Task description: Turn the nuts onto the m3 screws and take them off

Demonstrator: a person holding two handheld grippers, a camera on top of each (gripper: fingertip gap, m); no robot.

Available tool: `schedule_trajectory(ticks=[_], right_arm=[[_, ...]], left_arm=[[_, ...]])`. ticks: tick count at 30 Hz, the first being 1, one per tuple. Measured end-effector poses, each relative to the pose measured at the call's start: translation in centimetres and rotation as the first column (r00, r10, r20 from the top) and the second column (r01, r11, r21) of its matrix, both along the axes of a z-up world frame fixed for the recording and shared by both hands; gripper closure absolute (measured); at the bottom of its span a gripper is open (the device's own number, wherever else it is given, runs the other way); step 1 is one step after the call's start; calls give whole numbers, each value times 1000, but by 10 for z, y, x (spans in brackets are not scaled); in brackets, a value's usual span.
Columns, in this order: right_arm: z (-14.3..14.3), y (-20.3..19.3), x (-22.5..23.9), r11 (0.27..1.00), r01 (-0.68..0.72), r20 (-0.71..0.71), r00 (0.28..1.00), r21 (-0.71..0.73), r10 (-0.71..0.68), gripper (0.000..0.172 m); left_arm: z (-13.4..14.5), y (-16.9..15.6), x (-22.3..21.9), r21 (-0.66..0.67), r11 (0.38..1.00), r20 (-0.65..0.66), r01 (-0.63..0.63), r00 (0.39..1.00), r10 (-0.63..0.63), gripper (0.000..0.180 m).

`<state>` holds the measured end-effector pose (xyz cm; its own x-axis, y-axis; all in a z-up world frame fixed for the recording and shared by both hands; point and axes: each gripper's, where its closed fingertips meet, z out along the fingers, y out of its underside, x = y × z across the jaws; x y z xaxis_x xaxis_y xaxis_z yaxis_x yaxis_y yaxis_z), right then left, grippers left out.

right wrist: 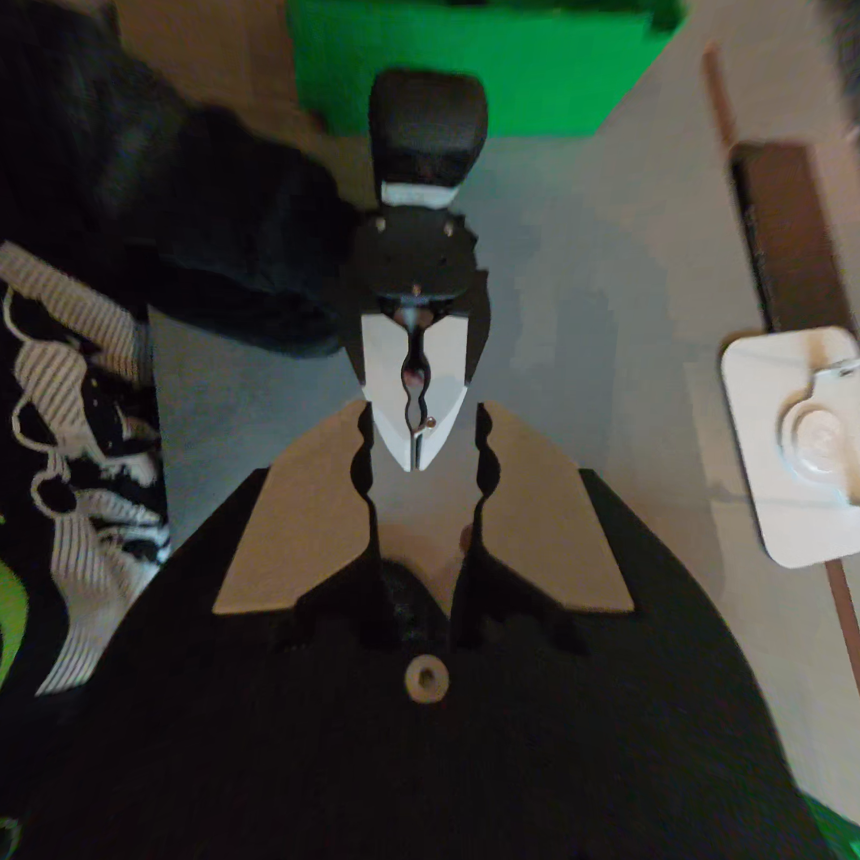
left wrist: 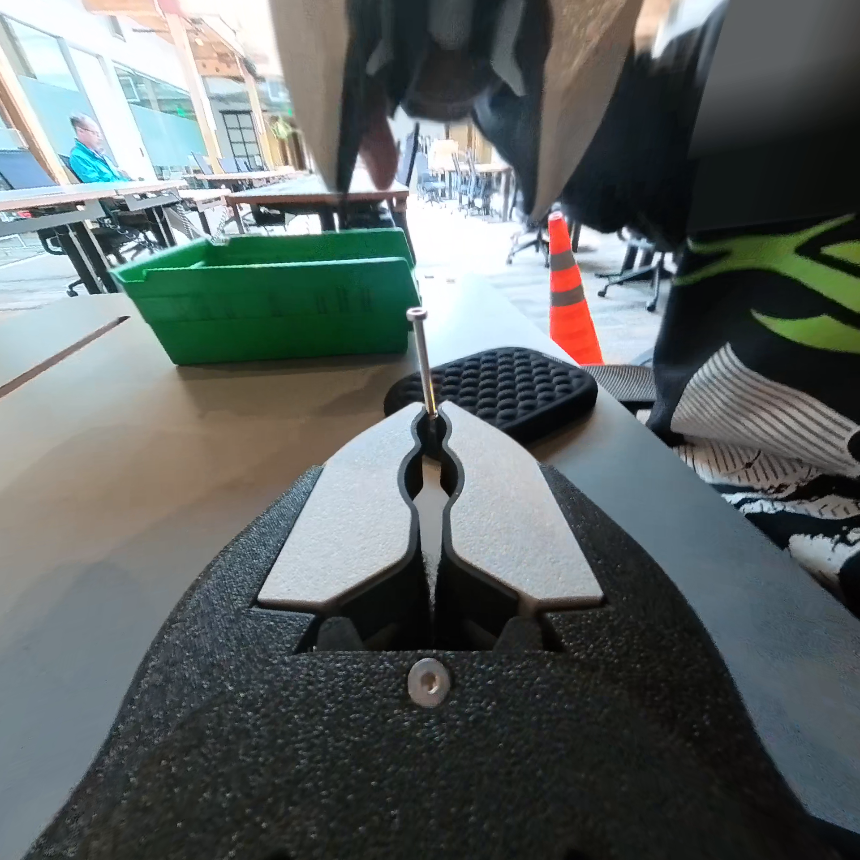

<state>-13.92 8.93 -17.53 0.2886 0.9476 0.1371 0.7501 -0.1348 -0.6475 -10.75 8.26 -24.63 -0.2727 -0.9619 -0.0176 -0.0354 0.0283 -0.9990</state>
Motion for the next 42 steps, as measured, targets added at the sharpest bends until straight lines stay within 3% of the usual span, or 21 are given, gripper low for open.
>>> schedule_trajectory(ticks=[1, 5, 10, 14, 16, 20, 24, 31, 42], right_arm=[[6, 1, -1, 999, 9, -80, 997, 30, -7, 129], [26, 10, -3, 984, 59, -364, 931, 169, 7, 124], [34, 16, -5, 956, 93, -624, 774, 278, 107, 111], [31, 24, -2, 955, 135, -806, 576, 262, 140, 99], [21, 30, 1, 971, 139, -850, 518, 195, 97, 88], [-6, 41, 6, 975, 165, -808, 589, 147, 22, 72], [-11, 33, -4, 990, 107, -795, 607, 94, 10, 73], [-31, 18, -25, 990, 49, -680, 731, 130, 53, 84], [-32, 17, -25, 994, 38, -680, 732, 106, 45, 90]], left_arm=[[3, 2, -1, -14, 1000, 11, -1, 1000, 1, 180], [13, 14, -9, -64, 997, 63, -36, 997, 41, 180], [19, 25, -14, -109, 992, 99, -68, 992, 78, 180], [15, 27, -11, -124, 990, 82, -71, 993, 82, 180], [12, 27, -10, -133, 989, 74, -71, 994, 81, 179], [9, 31, -9, -148, 985, 54, -91, 993, 100, 180], [5, 32, -6, -145, 984, 34, -104, 993, 110, 180], [3, 35, -7, -135, 982, 17, -128, 991, 132, 179], [-6, 42, -9, -86, 981, -56, -175, 984, 171, 179]])
